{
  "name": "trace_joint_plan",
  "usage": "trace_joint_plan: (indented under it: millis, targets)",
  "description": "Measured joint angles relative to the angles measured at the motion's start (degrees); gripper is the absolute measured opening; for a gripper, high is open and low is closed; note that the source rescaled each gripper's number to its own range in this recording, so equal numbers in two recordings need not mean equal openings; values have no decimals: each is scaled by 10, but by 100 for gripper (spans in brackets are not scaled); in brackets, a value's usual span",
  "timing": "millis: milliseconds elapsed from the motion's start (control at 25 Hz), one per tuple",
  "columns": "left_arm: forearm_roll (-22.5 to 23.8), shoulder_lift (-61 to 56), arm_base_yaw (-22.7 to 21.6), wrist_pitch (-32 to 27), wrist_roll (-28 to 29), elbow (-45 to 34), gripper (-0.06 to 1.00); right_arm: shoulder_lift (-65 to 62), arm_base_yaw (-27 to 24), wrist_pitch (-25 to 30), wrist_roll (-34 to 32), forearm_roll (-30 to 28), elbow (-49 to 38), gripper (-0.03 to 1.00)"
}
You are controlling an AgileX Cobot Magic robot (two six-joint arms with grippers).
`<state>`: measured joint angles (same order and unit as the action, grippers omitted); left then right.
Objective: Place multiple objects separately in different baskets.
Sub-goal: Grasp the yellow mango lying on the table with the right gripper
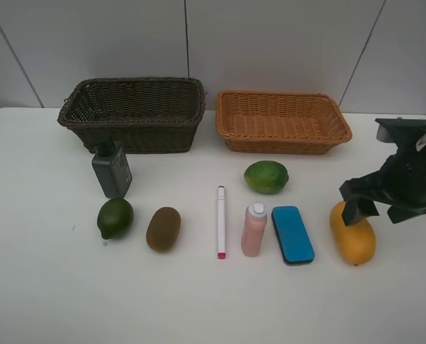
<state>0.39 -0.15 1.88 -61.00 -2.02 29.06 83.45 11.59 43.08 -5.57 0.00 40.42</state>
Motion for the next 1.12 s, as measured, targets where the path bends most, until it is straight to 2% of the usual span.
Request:
trace_joint_plan:
  millis: [520, 1120]
  targets:
    - [0, 0, 0, 0, 0, 0, 100, 86, 0, -59, 0, 12, 0, 85]
    - [0, 0, 0, 0, 0, 0, 100, 118, 0, -76, 0, 13, 0, 79]
